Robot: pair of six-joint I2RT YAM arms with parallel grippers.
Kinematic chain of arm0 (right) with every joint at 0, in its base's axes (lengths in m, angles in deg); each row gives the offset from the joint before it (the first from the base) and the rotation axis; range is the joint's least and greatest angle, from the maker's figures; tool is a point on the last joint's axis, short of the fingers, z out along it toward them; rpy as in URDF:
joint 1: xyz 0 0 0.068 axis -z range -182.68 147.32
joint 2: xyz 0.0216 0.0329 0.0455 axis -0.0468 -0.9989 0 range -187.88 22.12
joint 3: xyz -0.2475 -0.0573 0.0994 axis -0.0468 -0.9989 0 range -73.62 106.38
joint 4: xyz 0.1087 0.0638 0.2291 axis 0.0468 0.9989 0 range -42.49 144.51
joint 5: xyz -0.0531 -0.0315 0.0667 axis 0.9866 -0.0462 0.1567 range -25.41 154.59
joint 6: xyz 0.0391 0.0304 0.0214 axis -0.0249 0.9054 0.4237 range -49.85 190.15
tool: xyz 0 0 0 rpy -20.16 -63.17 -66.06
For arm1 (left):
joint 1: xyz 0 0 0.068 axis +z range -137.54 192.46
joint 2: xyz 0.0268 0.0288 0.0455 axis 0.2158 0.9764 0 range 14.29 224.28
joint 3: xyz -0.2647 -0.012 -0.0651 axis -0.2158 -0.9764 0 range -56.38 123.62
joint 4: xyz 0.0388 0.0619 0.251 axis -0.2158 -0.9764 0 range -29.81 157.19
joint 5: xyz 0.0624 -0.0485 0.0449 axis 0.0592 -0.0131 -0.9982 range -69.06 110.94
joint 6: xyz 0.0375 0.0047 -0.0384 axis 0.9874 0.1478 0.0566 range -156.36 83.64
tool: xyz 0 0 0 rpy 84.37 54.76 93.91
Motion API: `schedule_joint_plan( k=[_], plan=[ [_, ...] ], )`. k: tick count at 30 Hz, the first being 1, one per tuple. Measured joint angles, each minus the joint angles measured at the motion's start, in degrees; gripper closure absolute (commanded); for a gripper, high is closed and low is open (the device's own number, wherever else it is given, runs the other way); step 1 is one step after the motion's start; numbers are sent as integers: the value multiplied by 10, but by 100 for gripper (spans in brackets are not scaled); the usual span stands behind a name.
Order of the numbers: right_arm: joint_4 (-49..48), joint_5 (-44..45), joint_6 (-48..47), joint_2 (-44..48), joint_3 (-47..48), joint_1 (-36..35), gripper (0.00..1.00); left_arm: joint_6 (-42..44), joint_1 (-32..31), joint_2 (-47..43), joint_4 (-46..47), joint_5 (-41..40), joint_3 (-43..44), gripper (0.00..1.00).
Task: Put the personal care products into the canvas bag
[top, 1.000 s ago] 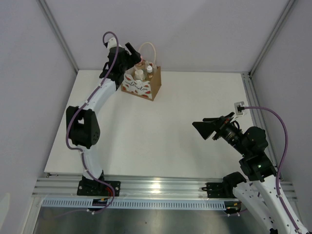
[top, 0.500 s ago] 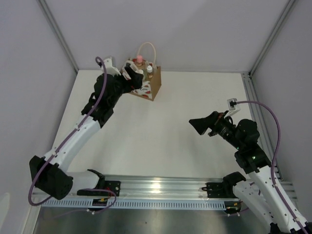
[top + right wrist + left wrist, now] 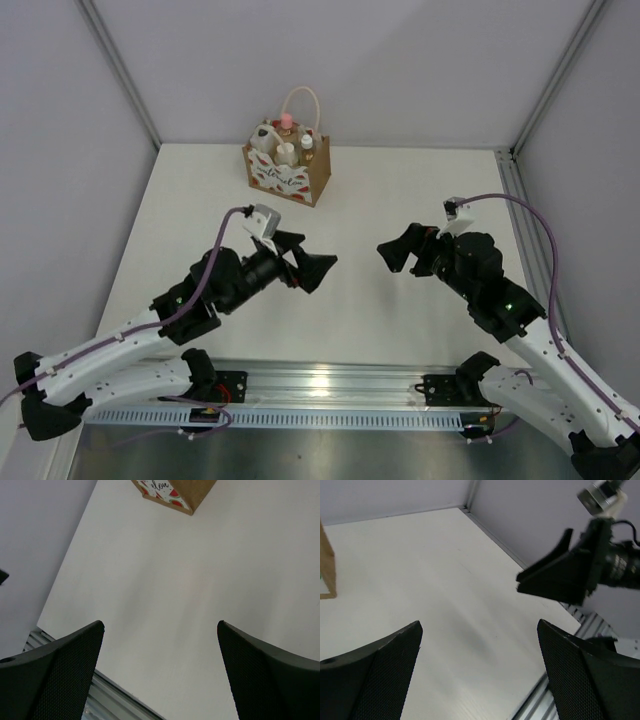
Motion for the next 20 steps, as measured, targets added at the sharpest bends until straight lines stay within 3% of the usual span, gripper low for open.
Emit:
schedule_joint_plan(
  k=[5, 12, 20],
  plan=[
    [0, 22, -9, -7, 1, -19, 1, 33, -78, -22, 20, -20, -48, 1],
    [-2, 26, -11, -8, 1, -23, 1, 53, -80, -69, 52, -39, -109, 1],
    [-7, 26, -11, -8, 1, -23, 0, 68, -80, -95, 78, -67, -112, 1]
  ],
)
